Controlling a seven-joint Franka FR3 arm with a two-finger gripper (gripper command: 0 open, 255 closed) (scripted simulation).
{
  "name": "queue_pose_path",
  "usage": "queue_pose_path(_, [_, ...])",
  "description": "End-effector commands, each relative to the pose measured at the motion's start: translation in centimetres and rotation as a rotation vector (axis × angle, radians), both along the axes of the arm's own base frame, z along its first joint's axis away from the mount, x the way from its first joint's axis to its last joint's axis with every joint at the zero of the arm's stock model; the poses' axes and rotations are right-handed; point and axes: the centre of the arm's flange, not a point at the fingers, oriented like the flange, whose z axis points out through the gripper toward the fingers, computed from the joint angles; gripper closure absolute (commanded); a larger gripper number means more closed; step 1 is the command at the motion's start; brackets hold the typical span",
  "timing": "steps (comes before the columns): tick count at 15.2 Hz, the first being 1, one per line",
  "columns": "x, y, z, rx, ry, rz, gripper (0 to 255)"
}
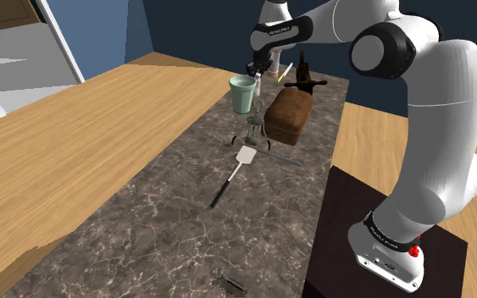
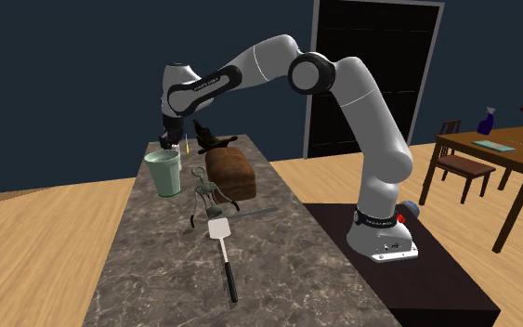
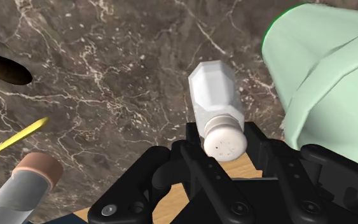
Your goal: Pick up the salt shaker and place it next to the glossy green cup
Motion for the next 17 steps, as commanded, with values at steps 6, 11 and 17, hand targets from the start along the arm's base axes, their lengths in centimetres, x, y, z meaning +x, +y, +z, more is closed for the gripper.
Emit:
queue_pose_path(6, [-0.2,1.0,-3.4,0.023,0.056,0.012,255])
queue_pose_path(11, [0.4,-0.2,-2.1,0.027,0.056,0.016,0])
queue_pose_path(17, [-1.0,1.4,0.5,0.023,0.056,0.012,0])
